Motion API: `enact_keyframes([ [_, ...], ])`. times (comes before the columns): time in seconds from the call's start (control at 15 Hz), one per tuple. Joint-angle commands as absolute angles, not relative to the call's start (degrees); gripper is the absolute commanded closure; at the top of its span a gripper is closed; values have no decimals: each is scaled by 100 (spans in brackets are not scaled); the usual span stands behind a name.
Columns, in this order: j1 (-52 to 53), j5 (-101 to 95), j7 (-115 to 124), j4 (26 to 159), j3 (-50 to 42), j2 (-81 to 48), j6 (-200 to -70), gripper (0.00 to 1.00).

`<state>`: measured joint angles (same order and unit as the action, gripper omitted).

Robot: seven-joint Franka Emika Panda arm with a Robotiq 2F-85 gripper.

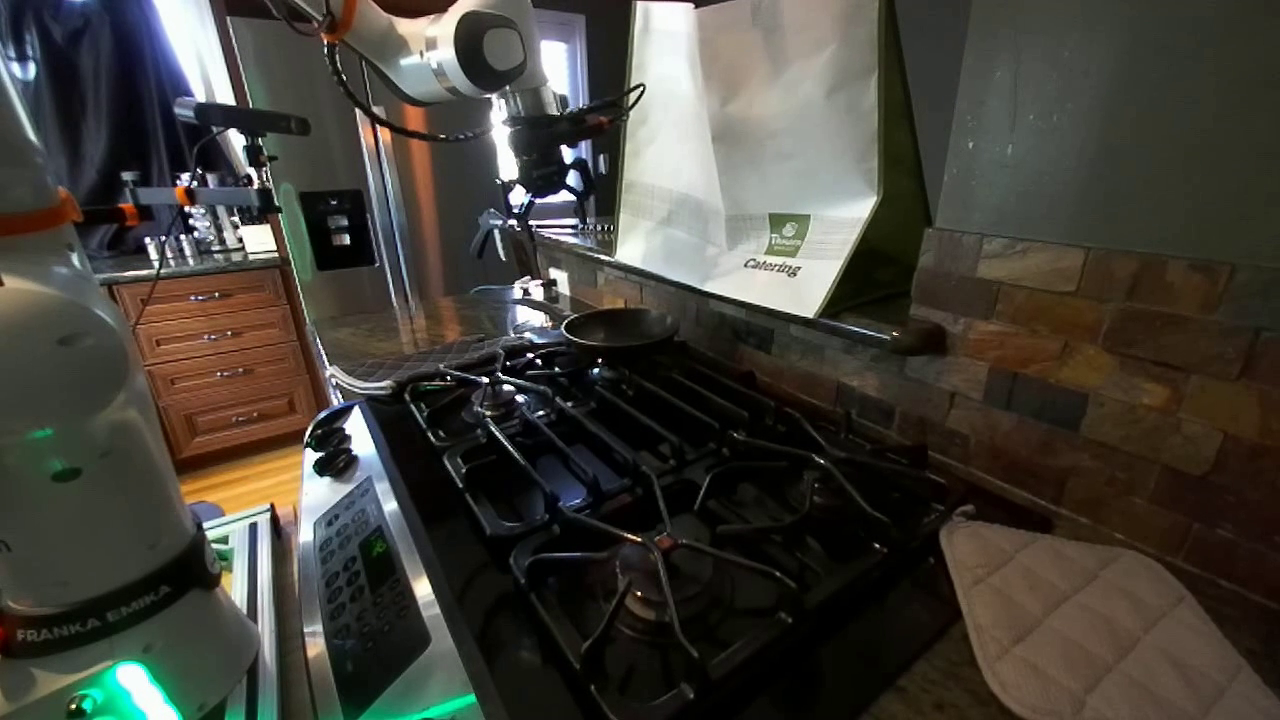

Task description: Move the pan to the right

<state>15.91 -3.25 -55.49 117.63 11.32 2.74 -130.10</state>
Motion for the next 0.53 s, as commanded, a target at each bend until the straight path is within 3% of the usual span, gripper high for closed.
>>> enact_keyframes([
  [0.0, 1698, -489, -6078, 11736, 1408, -43, -13237, 0],
  [0.47, 1767, -1109, -6679, 11649, 1724, -747, -13696, 0],
])
